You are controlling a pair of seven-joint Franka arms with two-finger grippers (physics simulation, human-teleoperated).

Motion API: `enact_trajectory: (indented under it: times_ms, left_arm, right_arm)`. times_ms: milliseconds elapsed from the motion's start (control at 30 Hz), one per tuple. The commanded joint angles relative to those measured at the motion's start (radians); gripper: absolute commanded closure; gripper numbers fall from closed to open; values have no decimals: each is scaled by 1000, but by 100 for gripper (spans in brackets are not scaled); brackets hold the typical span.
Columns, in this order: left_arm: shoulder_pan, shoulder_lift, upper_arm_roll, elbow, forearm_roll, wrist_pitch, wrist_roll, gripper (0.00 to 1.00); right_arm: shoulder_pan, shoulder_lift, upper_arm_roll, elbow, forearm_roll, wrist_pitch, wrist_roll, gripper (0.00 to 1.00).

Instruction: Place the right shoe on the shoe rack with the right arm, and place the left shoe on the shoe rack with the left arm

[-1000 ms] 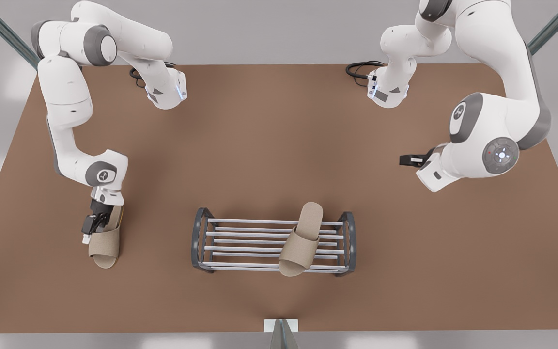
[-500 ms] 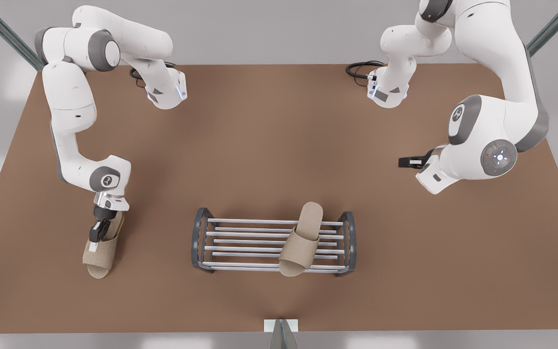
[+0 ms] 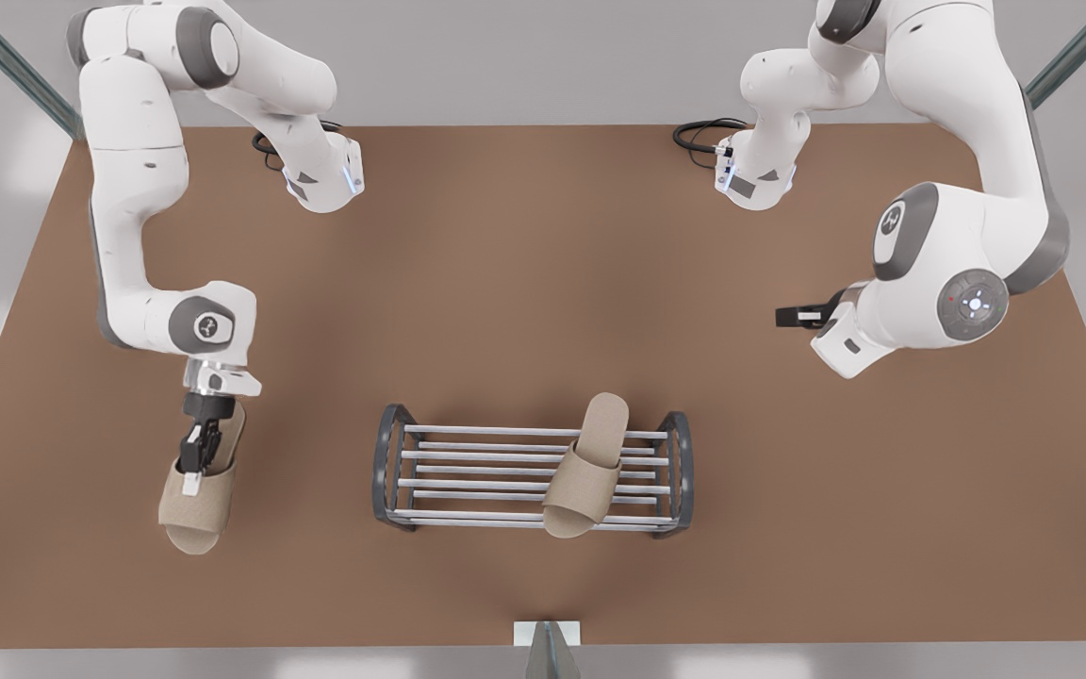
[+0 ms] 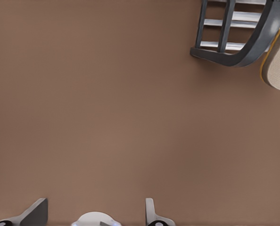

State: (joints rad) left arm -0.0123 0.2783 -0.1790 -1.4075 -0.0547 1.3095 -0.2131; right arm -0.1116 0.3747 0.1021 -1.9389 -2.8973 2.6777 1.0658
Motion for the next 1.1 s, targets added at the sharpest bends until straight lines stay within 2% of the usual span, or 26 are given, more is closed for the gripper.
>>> enact_trajectory:
  times_ms: [0,167,233,333,633,833,1067]
  left_arm:
    - [0,-5,0,1,-1,-1,-19,0]
    - [0,-5,0,2,-1,-1,-19,0]
    - [0,-5,0,2,-1,-1,-19,0]
    - [0,-7,1,2,1,-1,-19,0]
    - [0,-5,1,13,13,0,-19,0]
    - [0,2,1,13,13,0,-19,0]
    - [0,-4,1,16,13,0,-17,0]
  right_arm:
    - [29,-62,24,38,-515,339,49,79]
    - [131,-278,28,34,-263,567,49,79]
    - [164,-335,28,14,-132,590,108,79]
    - [246,-389,27,6,-125,634,227,79]
    - [382,-392,51,12,196,619,279,79]
    - [475,-326,53,-6,437,429,279,79]
    - [538,-185,51,43,544,261,266,79]
